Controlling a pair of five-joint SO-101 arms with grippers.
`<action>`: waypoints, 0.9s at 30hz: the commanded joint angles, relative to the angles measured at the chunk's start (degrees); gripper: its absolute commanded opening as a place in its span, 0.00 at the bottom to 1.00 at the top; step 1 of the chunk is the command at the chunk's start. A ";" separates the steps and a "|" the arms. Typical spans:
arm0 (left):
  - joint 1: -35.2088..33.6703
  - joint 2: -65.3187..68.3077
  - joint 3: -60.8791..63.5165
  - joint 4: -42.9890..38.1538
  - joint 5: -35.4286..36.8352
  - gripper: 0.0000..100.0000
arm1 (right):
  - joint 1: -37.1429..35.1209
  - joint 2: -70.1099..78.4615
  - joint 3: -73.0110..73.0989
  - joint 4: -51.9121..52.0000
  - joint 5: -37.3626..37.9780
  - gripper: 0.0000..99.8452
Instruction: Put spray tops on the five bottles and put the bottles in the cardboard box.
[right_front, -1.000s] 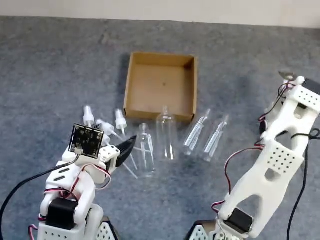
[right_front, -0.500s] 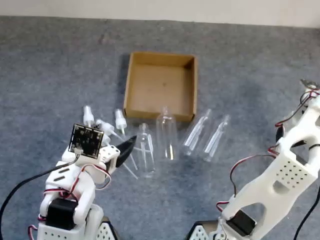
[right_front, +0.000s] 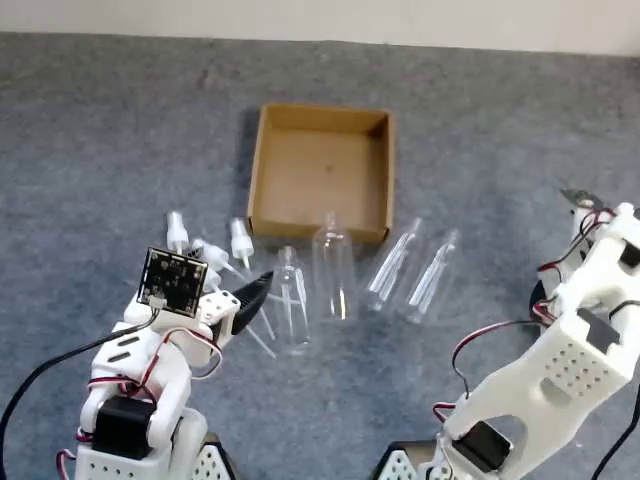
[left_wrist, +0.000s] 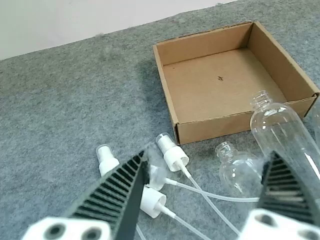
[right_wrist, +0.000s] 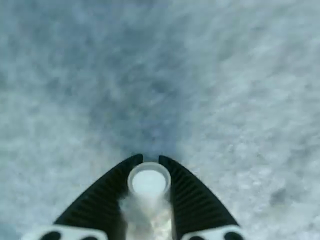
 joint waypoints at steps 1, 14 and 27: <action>-0.66 0.04 -0.13 -1.41 -0.53 0.29 | -0.13 -6.99 2.95 -0.57 1.23 0.01; -0.66 0.04 -0.13 -1.41 -0.53 0.29 | -0.04 -11.38 10.77 -4.09 0.97 0.29; -0.66 0.04 -0.13 -1.41 -0.53 0.29 | -0.13 -30.11 13.76 3.91 1.32 0.31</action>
